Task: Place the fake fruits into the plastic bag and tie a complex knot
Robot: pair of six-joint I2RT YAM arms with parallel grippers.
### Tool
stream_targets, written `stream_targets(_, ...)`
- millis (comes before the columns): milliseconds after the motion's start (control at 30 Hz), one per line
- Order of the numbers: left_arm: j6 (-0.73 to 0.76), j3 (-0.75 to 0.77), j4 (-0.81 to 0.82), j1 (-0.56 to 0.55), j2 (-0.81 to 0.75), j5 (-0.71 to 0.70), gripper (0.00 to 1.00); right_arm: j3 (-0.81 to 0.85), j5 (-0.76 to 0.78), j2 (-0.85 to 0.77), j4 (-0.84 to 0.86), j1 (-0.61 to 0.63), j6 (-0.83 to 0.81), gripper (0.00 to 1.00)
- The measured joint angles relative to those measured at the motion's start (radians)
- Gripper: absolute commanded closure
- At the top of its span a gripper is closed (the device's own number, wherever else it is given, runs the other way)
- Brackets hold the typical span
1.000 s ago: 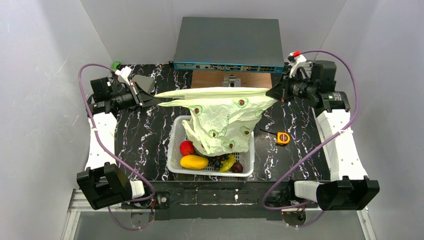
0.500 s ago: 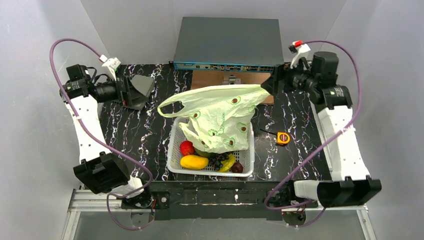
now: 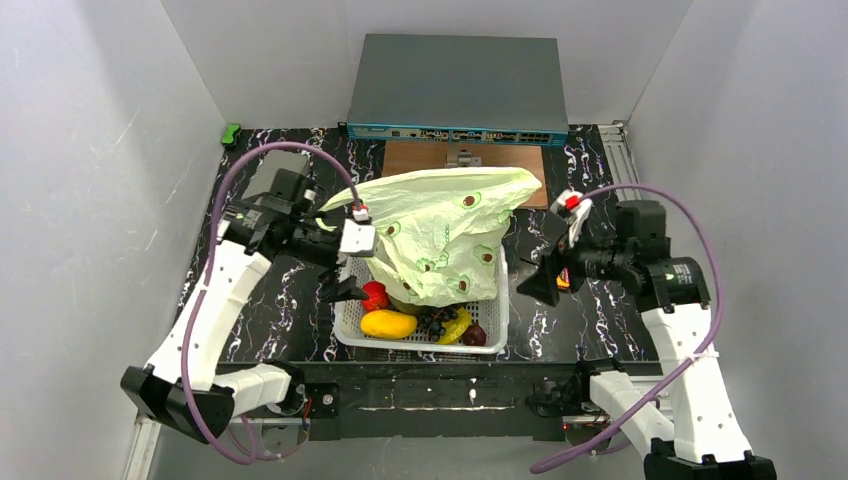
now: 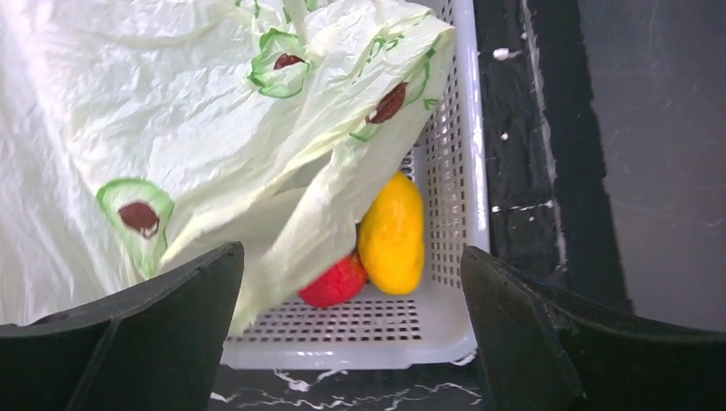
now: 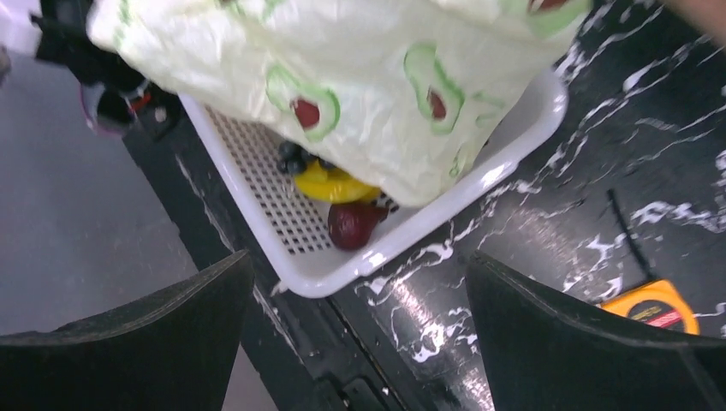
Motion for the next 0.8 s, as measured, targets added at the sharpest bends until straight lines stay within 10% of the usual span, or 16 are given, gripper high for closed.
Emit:
stream_targets(300, -0.148, -0.093, 0.217, -0.125, 0.113, -0.209, 0.90, -0.268, 0.074, -0.164, 0.191, 0.169, -0.146, 0.02)
stream_targets(800, -0.545, -0.161, 0.369, -0.015, 0.142, -0.192, 0.91, -0.547, 0.336, -0.111, 0.644, 0.522, -0.380, 0.05)
